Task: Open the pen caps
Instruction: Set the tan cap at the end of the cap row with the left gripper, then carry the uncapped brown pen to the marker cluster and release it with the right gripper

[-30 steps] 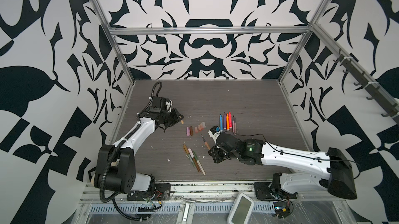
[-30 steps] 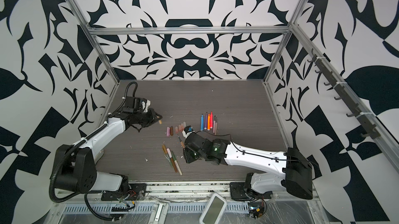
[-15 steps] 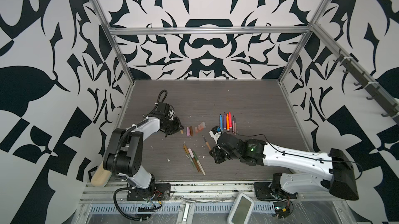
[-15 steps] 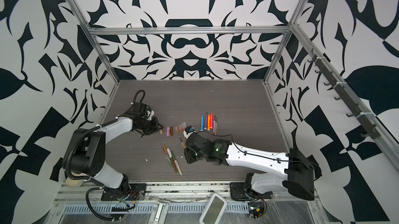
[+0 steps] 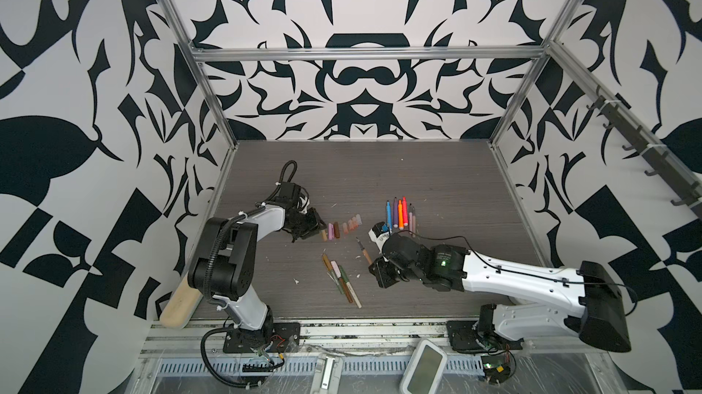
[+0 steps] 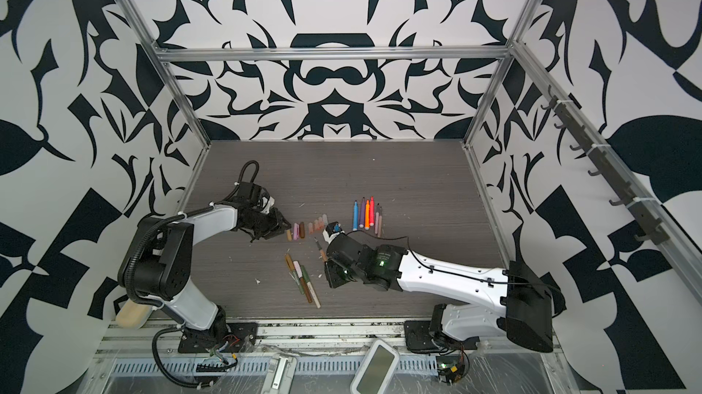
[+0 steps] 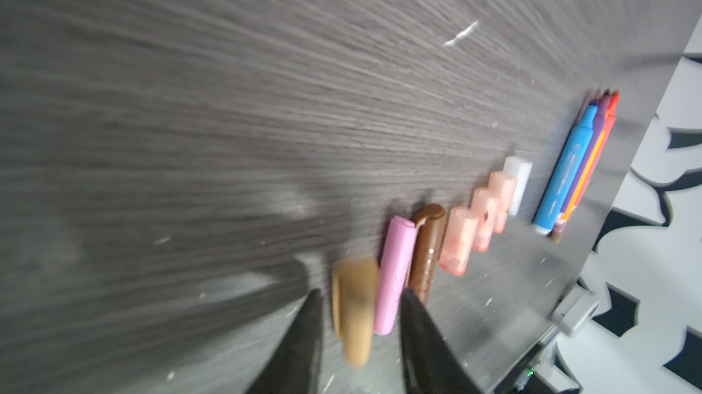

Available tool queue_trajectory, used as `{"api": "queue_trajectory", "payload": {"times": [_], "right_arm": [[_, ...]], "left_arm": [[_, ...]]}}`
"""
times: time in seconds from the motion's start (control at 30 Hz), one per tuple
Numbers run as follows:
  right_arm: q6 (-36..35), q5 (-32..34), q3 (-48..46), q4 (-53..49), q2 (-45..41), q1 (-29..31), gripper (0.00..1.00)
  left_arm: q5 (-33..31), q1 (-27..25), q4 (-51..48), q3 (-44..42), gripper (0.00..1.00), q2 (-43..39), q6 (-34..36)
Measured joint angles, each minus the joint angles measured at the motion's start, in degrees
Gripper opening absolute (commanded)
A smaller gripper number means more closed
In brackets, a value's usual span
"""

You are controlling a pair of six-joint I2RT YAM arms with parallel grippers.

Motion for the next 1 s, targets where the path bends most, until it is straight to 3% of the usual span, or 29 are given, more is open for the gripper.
{"api": "queue_trajectory", "payload": {"times": [0.63, 0.8, 1.0], "right_arm": [[0.6, 1.0, 0.0, -0.5, 0.0, -0.3, 0.0], [1.4, 1.3, -2.6, -1.9, -4.2, -4.2, 0.0], [-1.2, -4.2, -5.6, -4.9, -11.7, -21.9, 0.0]], "left_arm": [[1.1, -0.3, -0.2, -0.1, 0.43, -1.4, -0.7], [2.0, -1.0, -3.4, -1.3, 0.44, -14.3, -1.8], [2.4, -1.2, -11.3, -0.7, 0.5, -34.7, -1.2]]}}
